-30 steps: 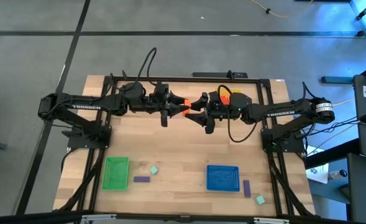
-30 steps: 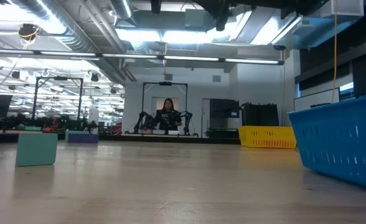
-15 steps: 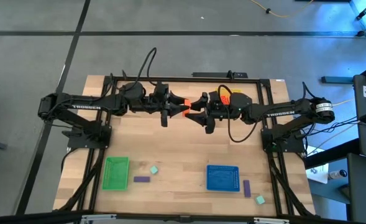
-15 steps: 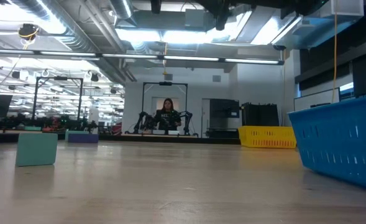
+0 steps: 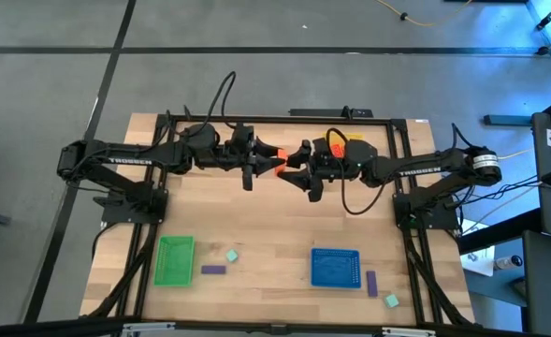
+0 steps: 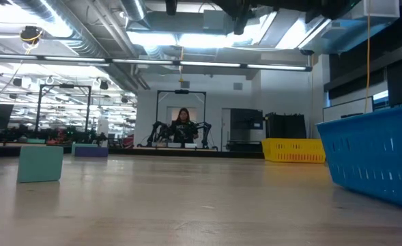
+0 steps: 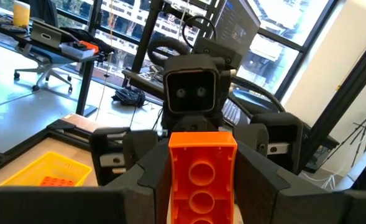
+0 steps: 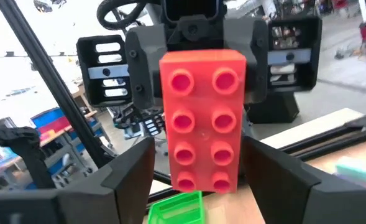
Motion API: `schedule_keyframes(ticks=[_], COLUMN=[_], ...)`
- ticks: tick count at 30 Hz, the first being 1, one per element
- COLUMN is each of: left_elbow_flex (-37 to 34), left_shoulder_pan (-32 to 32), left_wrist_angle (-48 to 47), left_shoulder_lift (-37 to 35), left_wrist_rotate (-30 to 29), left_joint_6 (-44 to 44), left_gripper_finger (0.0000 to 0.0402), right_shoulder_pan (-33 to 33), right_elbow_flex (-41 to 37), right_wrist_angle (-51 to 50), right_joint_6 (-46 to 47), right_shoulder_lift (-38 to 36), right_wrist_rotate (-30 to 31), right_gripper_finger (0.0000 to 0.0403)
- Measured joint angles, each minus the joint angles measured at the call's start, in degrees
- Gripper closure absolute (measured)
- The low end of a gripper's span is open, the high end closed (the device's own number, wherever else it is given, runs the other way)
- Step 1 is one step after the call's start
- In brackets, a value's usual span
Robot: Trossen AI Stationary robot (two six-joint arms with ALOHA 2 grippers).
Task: Sort & place blocks by color
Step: Put the orange gamepiece into the yellow bin
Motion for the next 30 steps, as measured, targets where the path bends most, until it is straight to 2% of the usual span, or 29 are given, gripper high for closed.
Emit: schedule_keyframes(ticks=[3, 10, 20, 25, 30], left_elbow_flex=[0.00, 0.00, 0.02, 0.02, 0.02], left_shoulder_pan=[0.00, 0.00, 0.00, 0.02, 0.08], left_wrist_angle=[0.00, -0.46, -0.42, -0.40, -0.41], left_shoulder_lift=[0.00, 0.00, 0.02, 0.02, -0.06], left_wrist_rotate=[-0.02, -0.35, -0.18, 0.67, 3.88], left_joint_6=[0.00, -0.20, -0.20, -0.23, -0.31], left_gripper_finger=[0.0276, 0.0275, 0.0274, 0.0248, 0.0217], right_shoulder_pan=[0.00, 0.00, 0.20, 0.24, 0.28], right_elbow_flex=[0.00, 0.00, 0.00, 0.00, 0.00], right_wrist_angle=[0.74, 1.71, 1.80, 1.86, 2.23], right_joint_6=[1.70, 1.57, 1.60, 2.12, 3.37], right_shoulder_lift=[1.14, 2.33, 2.15, 2.15, 2.07], right_wrist_rotate=[-0.08, -0.11, -1.22, -1.54, -3.67], right_gripper_finger=[0.0184, 0.0259, 0.0259, 0.0257, 0.0258])
